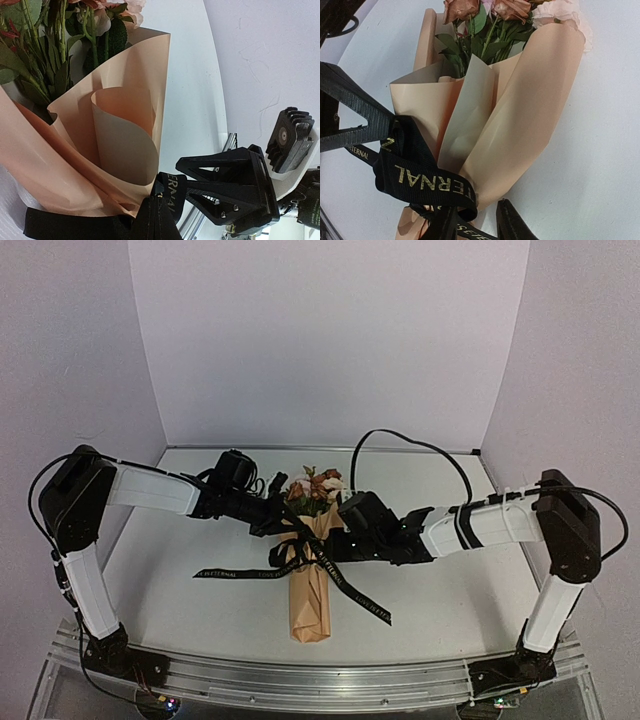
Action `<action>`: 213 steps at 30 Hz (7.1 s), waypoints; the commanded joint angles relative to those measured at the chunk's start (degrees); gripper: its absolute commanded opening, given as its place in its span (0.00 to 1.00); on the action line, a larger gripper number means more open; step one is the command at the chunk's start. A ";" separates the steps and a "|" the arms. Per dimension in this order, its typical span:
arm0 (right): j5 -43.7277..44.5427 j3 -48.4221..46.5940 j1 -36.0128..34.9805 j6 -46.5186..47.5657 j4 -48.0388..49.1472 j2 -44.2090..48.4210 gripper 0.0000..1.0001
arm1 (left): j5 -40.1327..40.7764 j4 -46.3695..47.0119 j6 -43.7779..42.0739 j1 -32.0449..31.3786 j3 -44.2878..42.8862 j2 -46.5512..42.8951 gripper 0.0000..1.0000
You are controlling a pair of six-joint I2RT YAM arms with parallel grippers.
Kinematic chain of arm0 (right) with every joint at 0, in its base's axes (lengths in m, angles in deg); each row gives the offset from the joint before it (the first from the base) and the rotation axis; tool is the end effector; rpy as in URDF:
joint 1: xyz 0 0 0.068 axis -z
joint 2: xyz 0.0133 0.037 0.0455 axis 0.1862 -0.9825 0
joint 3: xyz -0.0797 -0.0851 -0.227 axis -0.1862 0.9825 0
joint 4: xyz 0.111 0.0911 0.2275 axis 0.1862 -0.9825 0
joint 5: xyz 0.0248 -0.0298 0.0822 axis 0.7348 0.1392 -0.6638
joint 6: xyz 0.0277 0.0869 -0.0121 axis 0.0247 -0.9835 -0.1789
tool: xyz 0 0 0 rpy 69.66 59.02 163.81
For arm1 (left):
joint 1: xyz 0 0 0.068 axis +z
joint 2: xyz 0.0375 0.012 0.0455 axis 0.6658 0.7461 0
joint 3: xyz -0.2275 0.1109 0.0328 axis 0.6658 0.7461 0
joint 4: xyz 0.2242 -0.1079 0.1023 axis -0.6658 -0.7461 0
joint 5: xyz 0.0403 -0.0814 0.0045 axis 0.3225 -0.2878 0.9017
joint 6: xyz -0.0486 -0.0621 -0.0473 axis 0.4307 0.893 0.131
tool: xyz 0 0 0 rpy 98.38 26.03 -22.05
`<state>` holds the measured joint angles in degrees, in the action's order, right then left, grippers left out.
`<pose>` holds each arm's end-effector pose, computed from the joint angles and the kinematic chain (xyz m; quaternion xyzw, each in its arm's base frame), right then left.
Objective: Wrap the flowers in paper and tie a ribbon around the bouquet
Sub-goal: Cross the half-tied ribbon over the folded bouquet.
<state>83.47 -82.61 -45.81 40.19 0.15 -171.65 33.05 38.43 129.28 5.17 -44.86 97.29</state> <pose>0.2449 0.3516 0.1284 -0.1294 0.8973 0.2642 0.3290 0.3034 -0.2902 0.1359 0.1102 0.8570 -0.4884 0.1218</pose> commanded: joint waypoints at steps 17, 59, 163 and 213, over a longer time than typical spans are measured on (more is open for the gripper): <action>3.19 4.59 0.20 -4.64 1.78 0.43 0.00 | 5.02 1.64 1.04 2.42 3.99 -6.69 0.00; 1.50 2.64 0.35 -5.80 -5.28 10.10 0.54 | 5.17 -1.15 0.48 -5.58 2.65 -3.28 0.00; 9.57 -19.69 -18.92 23.43 -17.91 -6.38 0.00 | -29.00 -12.34 -5.56 2.81 -2.80 3.92 0.00; 3.65 9.21 -2.48 -2.25 -9.07 11.08 0.00 | 6.98 -9.23 -3.55 5.51 11.99 -11.97 0.00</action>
<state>90.42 -75.03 -50.57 39.91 -12.20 -163.21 36.95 26.24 124.43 9.47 -35.28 89.04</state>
